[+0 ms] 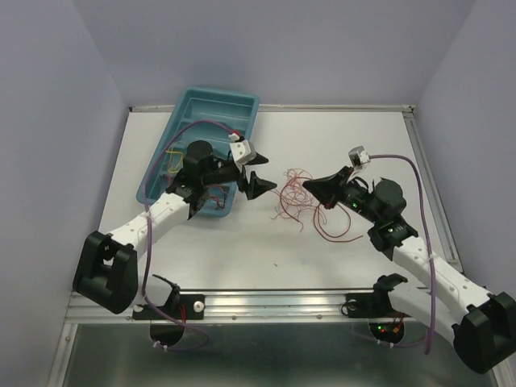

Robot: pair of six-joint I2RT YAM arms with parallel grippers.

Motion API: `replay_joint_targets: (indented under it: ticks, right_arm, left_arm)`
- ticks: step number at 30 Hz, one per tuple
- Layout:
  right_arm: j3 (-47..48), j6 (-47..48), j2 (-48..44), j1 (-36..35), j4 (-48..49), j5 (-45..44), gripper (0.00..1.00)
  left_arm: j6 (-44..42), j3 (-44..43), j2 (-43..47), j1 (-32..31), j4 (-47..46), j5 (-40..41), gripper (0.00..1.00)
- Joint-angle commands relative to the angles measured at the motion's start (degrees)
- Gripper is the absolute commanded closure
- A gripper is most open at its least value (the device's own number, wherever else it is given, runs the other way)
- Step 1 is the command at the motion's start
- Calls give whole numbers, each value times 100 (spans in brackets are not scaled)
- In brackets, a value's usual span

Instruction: Untangle the cables

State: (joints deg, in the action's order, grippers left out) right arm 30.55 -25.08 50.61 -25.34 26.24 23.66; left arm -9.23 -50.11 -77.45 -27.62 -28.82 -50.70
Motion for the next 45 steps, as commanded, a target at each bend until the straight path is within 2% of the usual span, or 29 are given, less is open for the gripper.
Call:
replay_joint_targets:
  ticks: [1,3,12,17,21,22,24,25,27,29,34,36,37,38,41,45]
  right_arm:
    - [-119,-58,37,-94,426,649,99]
    - [-101,-67,54,-137,435,762,100]
    - [-58,-6,195,-401,461,657,100]
    - [-22,73,318,-612,496,579,100]
    - [-5,135,388,-726,505,570,99]
    - [-5,161,397,-726,505,570,99]
    - [-22,240,388,-735,505,578,99]
    - [-48,275,362,-735,505,570,99]
    - [-180,398,222,-735,496,228,56]
    - [-407,486,99,-744,505,-419,30]
    - [-821,733,-69,-744,776,-1179,25]
    - [-980,812,-17,-744,1267,-726,13]
    - [-998,847,19,-735,1374,-540,12]
    - [-1007,908,71,-735,1453,-399,8]
    - [-1033,987,230,-735,1690,-231,7]
    - [-1086,970,221,-735,1990,24,12]
  left_arm:
    - [-184,167,459,2,-423,86,9]
    - [-193,212,529,2,-493,191,9]
    - [-359,36,266,-226,-336,-265,9]
    - [-518,-218,20,-560,-124,-54,21]
    - [-527,-447,-165,-798,60,60,47]
    - [-518,-560,-209,-824,104,69,64]
    - [-466,-684,-262,-886,201,191,91]
    - [-439,-711,-262,-903,219,261,100]
    - [-430,-798,-183,-895,376,341,100]
    - [-448,-869,-17,-895,674,237,100]
    - [-465,-1545,309,-912,1588,-19,100]
    - [-290,-1774,554,-903,1800,-80,100]
    - [-211,-1818,556,-903,1801,-133,100]
    - [-141,-1853,651,-912,1801,-212,100]
    - [289,-2125,609,-1017,1827,-527,100]
    - [598,-2495,380,-1254,1932,-854,100]
